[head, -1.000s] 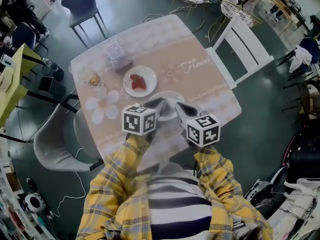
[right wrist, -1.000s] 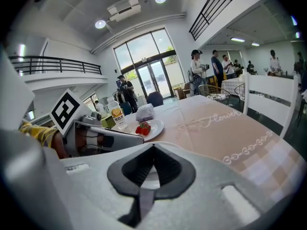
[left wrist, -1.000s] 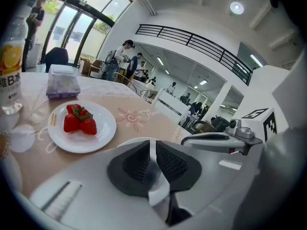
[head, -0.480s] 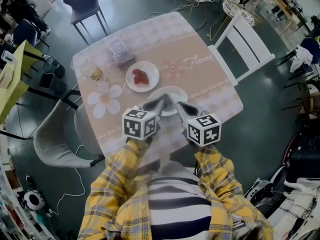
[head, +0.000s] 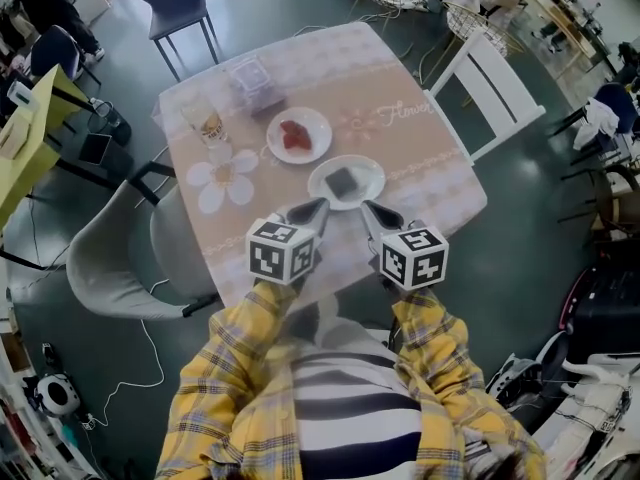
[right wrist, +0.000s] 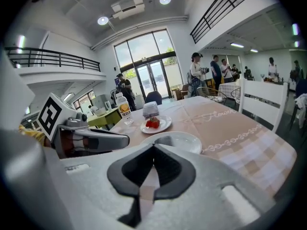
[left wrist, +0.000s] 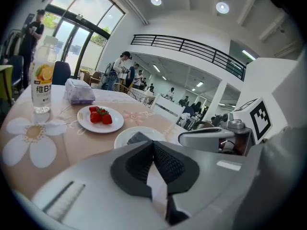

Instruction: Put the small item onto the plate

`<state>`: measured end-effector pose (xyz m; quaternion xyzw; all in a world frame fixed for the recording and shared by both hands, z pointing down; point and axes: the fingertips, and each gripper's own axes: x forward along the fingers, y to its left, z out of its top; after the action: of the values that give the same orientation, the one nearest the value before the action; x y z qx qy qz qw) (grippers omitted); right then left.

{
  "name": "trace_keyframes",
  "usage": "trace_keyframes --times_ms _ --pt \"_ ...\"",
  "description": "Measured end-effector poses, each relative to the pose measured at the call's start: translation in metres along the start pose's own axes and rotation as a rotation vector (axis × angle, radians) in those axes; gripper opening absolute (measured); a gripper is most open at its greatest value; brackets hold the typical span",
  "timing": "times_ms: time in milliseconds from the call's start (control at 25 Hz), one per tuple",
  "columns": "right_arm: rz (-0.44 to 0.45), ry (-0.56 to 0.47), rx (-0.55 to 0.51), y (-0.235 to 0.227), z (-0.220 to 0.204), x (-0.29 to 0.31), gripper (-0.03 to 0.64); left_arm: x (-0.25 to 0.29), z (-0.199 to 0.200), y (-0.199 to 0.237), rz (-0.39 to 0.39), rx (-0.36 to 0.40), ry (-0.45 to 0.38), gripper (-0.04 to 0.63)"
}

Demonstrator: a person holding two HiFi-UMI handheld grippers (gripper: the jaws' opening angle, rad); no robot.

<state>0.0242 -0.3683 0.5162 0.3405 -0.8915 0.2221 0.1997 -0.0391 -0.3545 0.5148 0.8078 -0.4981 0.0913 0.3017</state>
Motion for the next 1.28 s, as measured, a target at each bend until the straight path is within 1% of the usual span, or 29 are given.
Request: trace_keyframes --times_ms 200,720,1000,1280 --pt "-0.024 -0.006 0.002 0.017 -0.01 -0.015 -0.003 -0.018 -0.012 -0.011 -0.023 0.01 0.006 -0.001" --pt "-0.069 -0.023 0.029 0.053 -0.034 -0.054 -0.003 -0.065 -0.042 -0.031 -0.047 0.023 0.021 0.0" --pt "-0.101 -0.03 0.039 0.061 -0.046 -0.073 -0.003 -0.082 -0.053 -0.042 -0.048 0.021 -0.009 -0.001" --pt "-0.117 -0.04 0.053 0.069 -0.058 -0.092 -0.003 -0.097 -0.065 -0.051 -0.061 0.032 -0.011 -0.001"
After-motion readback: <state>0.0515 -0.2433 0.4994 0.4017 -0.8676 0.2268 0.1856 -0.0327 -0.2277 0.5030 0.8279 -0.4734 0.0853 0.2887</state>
